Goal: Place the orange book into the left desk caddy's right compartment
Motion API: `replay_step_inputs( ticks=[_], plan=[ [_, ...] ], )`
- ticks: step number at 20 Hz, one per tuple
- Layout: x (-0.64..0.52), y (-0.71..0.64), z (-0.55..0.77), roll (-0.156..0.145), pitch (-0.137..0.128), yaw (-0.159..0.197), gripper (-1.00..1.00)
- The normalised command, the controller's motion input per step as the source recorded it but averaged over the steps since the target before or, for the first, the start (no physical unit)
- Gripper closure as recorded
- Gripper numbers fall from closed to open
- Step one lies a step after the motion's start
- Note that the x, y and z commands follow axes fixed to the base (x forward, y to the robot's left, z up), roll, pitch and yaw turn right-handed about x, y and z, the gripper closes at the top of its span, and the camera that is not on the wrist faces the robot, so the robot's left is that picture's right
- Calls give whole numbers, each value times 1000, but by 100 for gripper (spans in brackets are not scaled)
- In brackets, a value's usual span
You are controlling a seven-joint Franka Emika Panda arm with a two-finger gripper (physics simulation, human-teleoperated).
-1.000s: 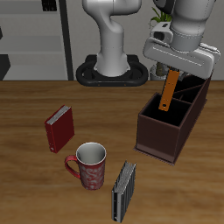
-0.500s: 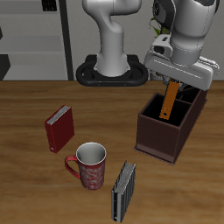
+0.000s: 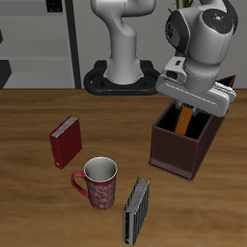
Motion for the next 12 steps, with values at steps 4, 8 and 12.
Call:
replay_step_inputs(
  ticks=[4, 8, 12],
  plan=[
    [101, -28, -283, -4, 27, 10, 100],
    [61, 64, -347, 20, 41, 20, 100],
    [36, 17, -418, 0, 27, 47, 100]
  ],
)
